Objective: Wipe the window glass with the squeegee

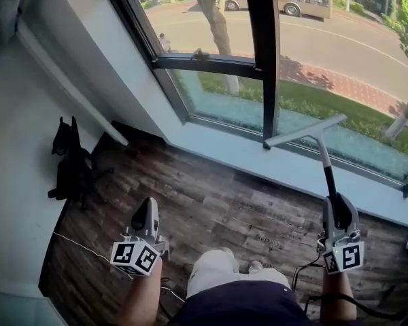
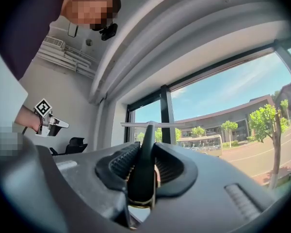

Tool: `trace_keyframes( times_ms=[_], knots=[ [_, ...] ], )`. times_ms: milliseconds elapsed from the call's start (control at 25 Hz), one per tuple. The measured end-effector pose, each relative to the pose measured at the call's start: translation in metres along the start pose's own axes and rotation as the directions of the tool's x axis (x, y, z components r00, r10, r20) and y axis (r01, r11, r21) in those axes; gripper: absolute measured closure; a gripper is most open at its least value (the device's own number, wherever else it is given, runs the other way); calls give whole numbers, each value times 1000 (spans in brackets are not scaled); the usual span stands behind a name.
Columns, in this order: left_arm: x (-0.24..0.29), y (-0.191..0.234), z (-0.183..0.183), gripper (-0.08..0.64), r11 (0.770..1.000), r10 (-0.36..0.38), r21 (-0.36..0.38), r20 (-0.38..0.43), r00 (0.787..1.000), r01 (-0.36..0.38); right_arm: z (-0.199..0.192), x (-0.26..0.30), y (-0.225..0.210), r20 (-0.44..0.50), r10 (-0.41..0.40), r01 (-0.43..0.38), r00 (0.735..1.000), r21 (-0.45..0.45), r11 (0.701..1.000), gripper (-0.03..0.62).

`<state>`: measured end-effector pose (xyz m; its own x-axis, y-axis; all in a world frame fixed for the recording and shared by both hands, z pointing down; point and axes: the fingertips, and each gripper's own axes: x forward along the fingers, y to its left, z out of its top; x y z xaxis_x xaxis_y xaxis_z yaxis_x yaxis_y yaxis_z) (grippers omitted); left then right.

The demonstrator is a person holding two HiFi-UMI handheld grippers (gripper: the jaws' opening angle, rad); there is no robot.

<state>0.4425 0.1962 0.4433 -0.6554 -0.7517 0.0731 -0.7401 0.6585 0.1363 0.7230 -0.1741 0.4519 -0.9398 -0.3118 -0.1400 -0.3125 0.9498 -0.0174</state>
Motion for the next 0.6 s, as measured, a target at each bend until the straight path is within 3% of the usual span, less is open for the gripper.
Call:
trace_keyframes(
  times_ms=[200,440,600],
  knots=[
    [26,5,-11,555,999,-44,31,-24,999,44,-2,16,0,-7,14,-14,1000,2,1000,492],
    [72,39,-10,555,993,-89,81,-7,996,89,-3,60,17,13,3,-3,1000,-2,1000,492],
    [114,80,-7,555,993,-106,46,-8,994,106,7,102,22,8,-44,43,999,23,999,492]
  ],
)
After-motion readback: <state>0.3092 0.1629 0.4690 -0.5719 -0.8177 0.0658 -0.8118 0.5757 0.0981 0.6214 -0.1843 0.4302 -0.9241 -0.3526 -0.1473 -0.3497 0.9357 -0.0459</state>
